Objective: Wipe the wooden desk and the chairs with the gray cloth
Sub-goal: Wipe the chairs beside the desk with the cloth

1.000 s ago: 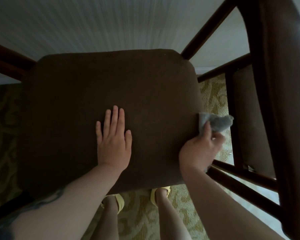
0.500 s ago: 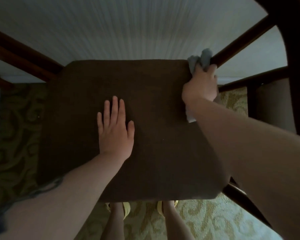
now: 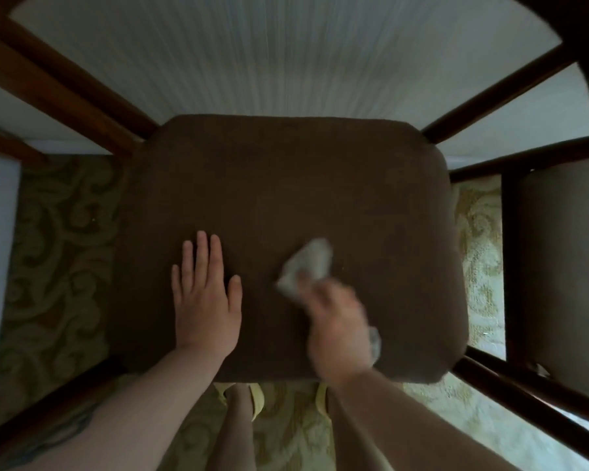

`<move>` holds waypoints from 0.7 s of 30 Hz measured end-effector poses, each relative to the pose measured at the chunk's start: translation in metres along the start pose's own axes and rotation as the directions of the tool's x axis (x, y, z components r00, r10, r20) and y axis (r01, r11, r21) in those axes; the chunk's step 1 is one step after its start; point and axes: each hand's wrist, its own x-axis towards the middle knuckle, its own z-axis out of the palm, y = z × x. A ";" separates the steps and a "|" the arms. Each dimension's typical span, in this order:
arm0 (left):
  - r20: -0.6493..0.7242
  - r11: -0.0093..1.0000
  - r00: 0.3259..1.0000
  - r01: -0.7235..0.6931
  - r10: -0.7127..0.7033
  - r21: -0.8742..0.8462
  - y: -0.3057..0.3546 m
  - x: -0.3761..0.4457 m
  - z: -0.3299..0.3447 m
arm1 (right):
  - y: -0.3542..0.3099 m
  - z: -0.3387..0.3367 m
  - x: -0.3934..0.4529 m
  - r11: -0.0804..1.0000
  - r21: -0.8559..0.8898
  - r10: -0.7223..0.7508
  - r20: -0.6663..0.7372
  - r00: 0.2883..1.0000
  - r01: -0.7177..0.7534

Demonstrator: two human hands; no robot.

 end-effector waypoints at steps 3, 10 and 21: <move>-0.015 0.999 0.999 0.033 -0.034 -0.032 -0.006 -0.016 0.002 | -0.007 0.004 0.003 0.814 -0.004 -0.542 0.354 0.762 0.581; 0.008 0.994 0.994 0.106 -0.106 -0.016 -0.028 -0.041 0.011 | 0.026 -0.004 0.022 0.788 0.078 0.588 -0.389 0.709 -0.610; -0.059 0.987 0.986 0.158 -0.158 0.004 -0.062 -0.023 0.004 | 0.032 -0.017 0.096 0.822 0.003 0.540 -0.322 0.777 -0.570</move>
